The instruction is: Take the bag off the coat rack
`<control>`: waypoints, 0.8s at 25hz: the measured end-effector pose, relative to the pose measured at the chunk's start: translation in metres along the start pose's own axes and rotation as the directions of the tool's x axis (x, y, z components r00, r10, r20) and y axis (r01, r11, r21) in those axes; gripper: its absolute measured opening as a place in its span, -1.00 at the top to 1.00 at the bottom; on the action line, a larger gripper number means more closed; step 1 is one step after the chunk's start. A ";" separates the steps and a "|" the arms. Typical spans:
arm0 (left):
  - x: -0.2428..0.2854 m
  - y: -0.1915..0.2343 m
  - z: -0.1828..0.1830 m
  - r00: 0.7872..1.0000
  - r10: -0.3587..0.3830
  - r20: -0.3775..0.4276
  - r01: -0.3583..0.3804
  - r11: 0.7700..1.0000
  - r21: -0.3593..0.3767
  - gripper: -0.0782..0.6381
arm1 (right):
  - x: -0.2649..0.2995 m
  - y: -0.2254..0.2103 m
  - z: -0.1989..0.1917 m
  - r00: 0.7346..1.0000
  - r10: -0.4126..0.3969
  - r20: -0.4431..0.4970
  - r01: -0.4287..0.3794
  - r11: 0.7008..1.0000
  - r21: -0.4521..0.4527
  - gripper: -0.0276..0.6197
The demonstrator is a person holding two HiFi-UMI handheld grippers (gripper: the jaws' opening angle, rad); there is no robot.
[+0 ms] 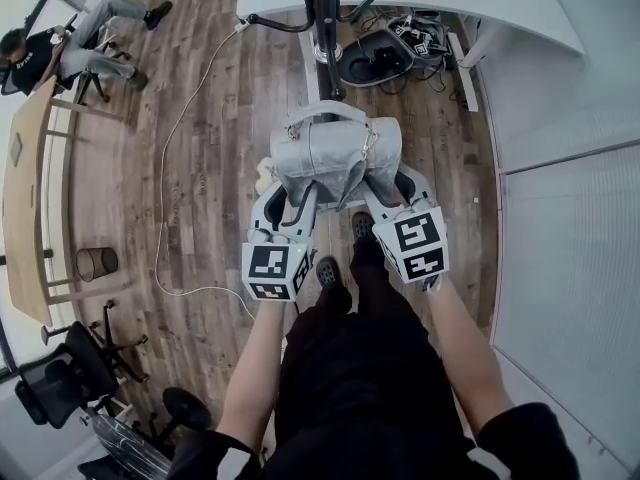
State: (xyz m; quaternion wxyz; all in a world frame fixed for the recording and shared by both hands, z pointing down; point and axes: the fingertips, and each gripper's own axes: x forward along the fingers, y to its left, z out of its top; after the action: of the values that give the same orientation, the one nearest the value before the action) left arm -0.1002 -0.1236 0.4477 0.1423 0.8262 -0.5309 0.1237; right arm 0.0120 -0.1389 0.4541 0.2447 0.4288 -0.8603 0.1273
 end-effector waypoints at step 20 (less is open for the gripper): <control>-0.085 -0.009 -0.017 0.998 -0.068 -0.015 0.068 0.997 0.029 0.36 | -0.052 0.074 -0.019 0.999 -0.044 0.016 0.043 0.999 0.005 0.38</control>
State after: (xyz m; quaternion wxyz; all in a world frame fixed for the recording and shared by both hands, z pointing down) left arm -0.1280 -0.0421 0.4319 0.1379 0.8450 -0.4995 0.1324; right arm -0.0146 -0.0515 0.4425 0.2393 0.4490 -0.8524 0.1206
